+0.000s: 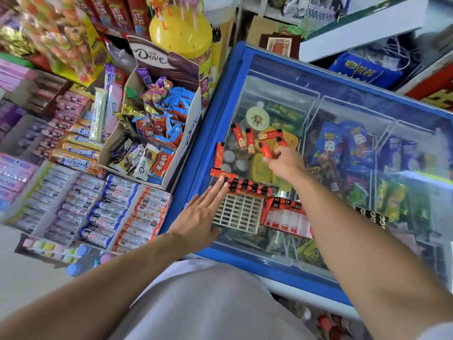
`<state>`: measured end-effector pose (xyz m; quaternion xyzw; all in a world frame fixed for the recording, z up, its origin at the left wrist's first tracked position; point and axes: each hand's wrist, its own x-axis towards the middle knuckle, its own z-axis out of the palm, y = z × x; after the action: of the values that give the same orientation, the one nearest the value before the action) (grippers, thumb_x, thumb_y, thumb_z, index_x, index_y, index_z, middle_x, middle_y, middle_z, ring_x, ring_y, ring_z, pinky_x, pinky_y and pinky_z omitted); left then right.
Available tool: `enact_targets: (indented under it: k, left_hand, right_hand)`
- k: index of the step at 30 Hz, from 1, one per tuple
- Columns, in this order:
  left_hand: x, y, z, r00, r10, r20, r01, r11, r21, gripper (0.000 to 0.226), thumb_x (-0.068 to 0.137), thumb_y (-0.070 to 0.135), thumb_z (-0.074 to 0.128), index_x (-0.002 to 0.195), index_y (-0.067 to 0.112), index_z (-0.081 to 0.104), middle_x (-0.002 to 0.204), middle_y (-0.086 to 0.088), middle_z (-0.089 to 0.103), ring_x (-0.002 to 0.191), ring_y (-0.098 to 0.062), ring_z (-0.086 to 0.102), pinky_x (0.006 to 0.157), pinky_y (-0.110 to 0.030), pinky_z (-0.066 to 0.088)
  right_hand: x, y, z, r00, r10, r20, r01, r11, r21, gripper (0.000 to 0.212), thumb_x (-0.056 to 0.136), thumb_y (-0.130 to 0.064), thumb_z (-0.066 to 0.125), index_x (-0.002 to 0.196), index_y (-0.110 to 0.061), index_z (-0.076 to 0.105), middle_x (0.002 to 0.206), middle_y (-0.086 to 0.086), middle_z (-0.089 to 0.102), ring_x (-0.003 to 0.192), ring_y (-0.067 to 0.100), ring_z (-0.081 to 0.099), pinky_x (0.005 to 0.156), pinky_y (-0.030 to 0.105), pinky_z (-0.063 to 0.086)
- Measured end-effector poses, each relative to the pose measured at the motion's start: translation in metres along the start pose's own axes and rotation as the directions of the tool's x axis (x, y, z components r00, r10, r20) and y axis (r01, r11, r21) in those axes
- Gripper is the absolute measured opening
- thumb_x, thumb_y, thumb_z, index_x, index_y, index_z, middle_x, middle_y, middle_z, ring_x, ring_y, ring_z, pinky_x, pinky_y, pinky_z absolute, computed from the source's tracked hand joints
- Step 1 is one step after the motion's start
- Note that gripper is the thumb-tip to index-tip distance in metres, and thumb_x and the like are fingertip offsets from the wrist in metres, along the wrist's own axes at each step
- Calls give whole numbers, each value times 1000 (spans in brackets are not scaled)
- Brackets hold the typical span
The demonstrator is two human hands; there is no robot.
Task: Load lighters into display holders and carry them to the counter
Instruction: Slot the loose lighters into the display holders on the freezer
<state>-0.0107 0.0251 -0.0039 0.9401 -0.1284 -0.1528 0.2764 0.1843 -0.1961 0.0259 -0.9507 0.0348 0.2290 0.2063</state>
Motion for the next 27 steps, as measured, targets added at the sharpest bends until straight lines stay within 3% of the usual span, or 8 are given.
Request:
enact_targets:
  k: [4,8,9,11,13,17,21,27]
  left_hand:
    - [0,-2,1,1000,8,-2,-8,1000,24,113,87,28,68,156,31,-23,163,16,-27,155,-15,-2,123,-48,22]
    - [5,5,-3,999,-7,-54,9,1000,27,108,90,24,65,158,22,-19,164,8,-26,154,-11,-11,125,-43,13]
    - [9,8,-6,995,-2,-100,4,1000,21,106,89,20,66,159,20,-14,166,6,-20,154,-12,-8,126,-41,13]
    - [22,14,-18,986,-3,-166,3,1000,-5,102,88,12,68,161,19,-2,169,1,1,155,-17,7,125,-40,18]
    - [39,18,-33,990,-35,-133,29,999,-44,95,87,7,67,161,20,9,164,-4,26,148,-23,28,120,-39,28]
    - [70,19,-52,999,-48,11,48,999,6,66,89,10,66,149,26,43,136,-6,61,119,-30,60,92,-44,53]
    - [82,20,-52,995,-27,99,25,1000,16,49,89,10,64,133,29,58,114,-6,70,99,-30,66,80,-46,56]
    - [89,18,-46,992,25,127,-26,1000,7,29,92,18,62,119,29,61,105,-4,70,90,-30,66,76,-47,56]
  right_hand:
    - [-61,-16,-14,971,-172,-165,210,947,245,27,94,-35,67,114,-29,51,95,-12,67,74,6,64,60,24,43]
    - [-129,-19,-15,948,-308,-81,316,875,368,66,96,-20,65,141,-55,30,114,-24,59,84,-8,59,68,8,45]
    - [-139,-17,-9,947,-317,-59,316,877,361,65,96,-20,65,140,-55,33,119,-23,59,90,-9,59,73,8,46]
    - [-148,-14,2,950,-310,-44,304,879,368,47,98,-24,63,132,-49,45,121,-14,66,97,1,66,83,26,56]
    - [-154,-13,11,959,-279,-40,274,892,359,30,101,-32,56,129,-42,50,120,-7,67,95,10,70,85,37,58]
    - [-152,-8,23,949,-303,-89,316,913,257,20,100,-29,59,120,-28,57,121,-8,65,68,-15,60,61,8,45]
    - [-141,-3,33,944,-269,-192,309,924,225,17,90,-21,74,105,-28,69,101,-12,71,78,5,68,74,33,57]
    - [-132,-7,52,882,-383,-277,424,899,107,22,87,-4,73,108,-12,74,102,-2,66,89,13,62,83,24,52]
